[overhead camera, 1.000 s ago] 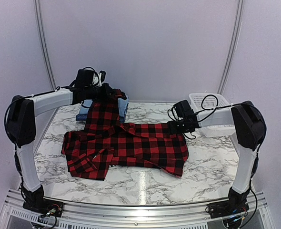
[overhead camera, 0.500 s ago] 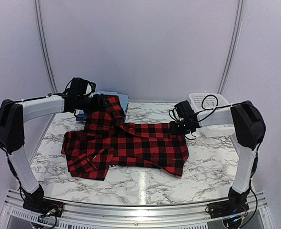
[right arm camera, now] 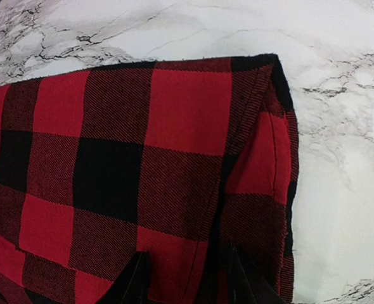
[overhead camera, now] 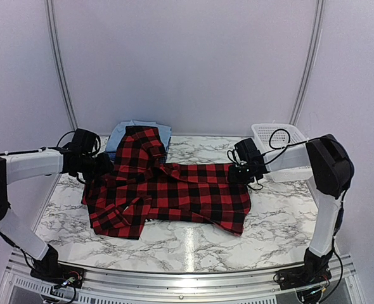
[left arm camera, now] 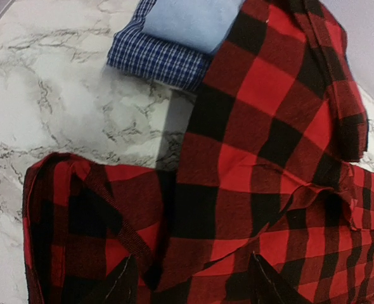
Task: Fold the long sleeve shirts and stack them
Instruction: Flatten out the crumpled shirt at the center of the board.
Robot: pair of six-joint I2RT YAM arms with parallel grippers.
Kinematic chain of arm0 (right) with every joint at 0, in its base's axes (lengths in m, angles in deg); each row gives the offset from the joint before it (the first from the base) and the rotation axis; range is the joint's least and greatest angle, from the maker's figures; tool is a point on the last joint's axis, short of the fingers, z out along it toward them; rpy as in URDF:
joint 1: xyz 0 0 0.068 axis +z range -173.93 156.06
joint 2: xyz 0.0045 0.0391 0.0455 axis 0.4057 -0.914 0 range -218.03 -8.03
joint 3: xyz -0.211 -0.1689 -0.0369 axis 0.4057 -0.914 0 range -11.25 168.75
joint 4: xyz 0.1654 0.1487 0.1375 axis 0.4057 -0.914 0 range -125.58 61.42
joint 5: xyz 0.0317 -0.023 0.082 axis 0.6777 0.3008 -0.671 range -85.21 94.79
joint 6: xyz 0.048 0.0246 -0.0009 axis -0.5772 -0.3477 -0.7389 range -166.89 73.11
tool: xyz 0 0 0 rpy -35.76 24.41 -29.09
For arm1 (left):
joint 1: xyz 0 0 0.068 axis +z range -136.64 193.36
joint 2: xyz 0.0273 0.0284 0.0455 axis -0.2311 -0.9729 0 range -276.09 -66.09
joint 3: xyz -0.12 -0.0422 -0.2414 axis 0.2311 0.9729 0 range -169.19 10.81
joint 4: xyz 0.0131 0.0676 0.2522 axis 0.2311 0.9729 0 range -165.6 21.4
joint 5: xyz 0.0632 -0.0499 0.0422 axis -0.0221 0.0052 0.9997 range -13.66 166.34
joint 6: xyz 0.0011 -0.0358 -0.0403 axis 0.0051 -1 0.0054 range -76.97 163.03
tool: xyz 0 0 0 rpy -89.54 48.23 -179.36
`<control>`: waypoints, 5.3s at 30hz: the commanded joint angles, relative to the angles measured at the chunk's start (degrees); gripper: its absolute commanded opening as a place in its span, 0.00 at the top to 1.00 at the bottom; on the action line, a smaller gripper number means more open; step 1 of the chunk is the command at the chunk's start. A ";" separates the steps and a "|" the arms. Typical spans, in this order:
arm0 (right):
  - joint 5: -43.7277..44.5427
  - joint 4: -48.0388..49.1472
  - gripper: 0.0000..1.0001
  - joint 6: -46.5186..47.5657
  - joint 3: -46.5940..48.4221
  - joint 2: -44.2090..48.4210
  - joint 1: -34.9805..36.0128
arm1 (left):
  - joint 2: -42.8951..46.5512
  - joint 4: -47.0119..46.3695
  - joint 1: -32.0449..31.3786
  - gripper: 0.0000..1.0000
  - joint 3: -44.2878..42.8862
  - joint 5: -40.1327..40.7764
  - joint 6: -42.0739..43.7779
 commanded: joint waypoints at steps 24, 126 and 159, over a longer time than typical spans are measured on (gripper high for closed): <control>-0.25 0.53 0.62 -1.44 -2.42 2.67 -0.56 | -9.15 -2.47 0.91 0.68 -3.53 -4.18 2.00; 2.40 -4.65 1.00 -3.08 2.84 1.77 2.60 | -10.20 -2.77 0.93 1.00 -8.69 -5.29 2.72; -5.51 3.00 1.00 -1.51 29.45 -17.20 -8.91 | -24.81 -13.18 6.25 1.00 -25.69 6.05 4.12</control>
